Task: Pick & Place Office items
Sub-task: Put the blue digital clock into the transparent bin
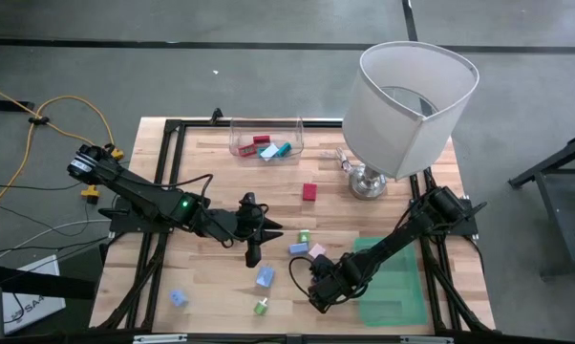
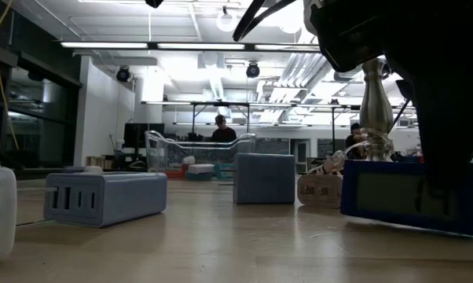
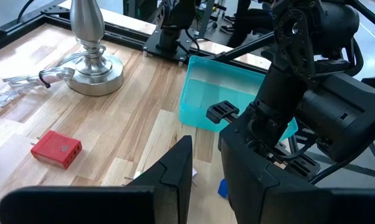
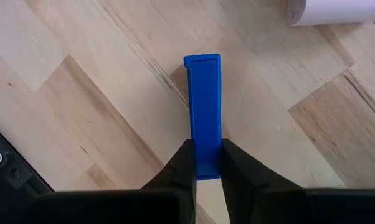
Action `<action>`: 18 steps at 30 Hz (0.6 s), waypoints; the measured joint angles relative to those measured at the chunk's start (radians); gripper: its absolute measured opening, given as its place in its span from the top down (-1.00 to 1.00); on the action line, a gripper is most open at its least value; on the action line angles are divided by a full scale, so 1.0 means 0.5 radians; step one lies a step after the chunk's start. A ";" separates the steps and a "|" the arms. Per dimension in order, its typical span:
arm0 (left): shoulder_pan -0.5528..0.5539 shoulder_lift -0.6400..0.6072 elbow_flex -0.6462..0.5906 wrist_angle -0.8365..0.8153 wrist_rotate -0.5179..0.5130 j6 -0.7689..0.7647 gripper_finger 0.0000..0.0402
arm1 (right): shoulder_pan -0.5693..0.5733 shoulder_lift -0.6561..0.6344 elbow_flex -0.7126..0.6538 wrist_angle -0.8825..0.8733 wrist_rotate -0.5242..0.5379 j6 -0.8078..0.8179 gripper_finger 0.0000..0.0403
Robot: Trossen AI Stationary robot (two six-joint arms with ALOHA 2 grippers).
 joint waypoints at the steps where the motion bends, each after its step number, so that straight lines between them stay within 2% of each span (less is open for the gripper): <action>1: 0.000 0.000 0.000 0.000 0.000 0.000 0.59 | 0.001 0.000 0.000 0.000 0.005 0.000 0.82; 7: 0.000 0.000 0.001 -0.001 0.001 0.000 0.59 | 0.000 -0.024 -0.002 -0.009 0.034 -0.012 0.82; 18: 0.000 0.000 0.003 0.007 0.001 0.001 0.59 | -0.031 -0.188 -0.001 -0.137 0.259 -0.018 0.82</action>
